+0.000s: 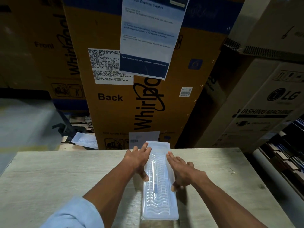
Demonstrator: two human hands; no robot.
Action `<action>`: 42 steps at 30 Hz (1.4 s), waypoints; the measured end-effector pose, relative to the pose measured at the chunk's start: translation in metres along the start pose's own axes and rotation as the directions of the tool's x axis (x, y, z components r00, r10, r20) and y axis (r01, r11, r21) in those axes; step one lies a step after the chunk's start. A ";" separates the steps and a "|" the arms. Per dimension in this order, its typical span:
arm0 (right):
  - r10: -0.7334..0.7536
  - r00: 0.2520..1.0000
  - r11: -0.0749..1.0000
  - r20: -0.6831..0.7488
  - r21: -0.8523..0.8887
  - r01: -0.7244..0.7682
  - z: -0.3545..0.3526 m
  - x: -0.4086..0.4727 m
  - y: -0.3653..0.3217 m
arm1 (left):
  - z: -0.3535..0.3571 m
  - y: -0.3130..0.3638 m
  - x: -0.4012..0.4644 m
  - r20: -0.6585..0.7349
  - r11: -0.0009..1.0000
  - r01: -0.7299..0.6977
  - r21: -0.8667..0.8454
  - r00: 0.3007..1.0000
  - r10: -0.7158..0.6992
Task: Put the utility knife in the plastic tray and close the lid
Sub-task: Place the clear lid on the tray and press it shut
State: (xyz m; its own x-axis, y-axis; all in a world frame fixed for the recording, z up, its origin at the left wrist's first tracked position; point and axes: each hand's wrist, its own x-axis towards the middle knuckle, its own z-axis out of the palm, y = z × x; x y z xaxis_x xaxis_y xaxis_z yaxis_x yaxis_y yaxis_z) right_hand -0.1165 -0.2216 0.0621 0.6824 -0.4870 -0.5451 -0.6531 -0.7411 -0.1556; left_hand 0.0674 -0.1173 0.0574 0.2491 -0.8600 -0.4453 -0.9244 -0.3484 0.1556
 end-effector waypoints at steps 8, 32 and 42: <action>0.133 0.989 0.990 0.067 -0.050 -0.130 -0.006 0.030 0.010 | -0.002 -0.003 0.002 0.051 0.999 -0.008 -0.042 0.999 0.010; 0.020 0.969 0.994 -0.246 -0.101 -0.046 0.017 -0.036 -0.022 | 0.045 0.005 -0.063 -0.261 0.989 -0.147 -0.022 0.956 0.136; 0.017 0.955 0.999 -0.296 -0.032 -0.028 0.029 -0.038 -0.017 | 0.047 0.010 -0.075 -0.066 0.992 -0.126 0.017 0.990 0.126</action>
State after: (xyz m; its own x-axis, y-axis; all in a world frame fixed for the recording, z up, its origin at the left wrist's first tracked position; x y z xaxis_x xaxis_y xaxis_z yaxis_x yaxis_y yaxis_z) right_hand -0.1407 -0.1767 0.0612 0.7377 -0.6147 -0.2791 -0.6610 -0.7416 -0.1140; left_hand 0.0255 -0.0387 0.0513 0.1488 -0.9198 -0.3631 -0.9530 -0.2314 0.1957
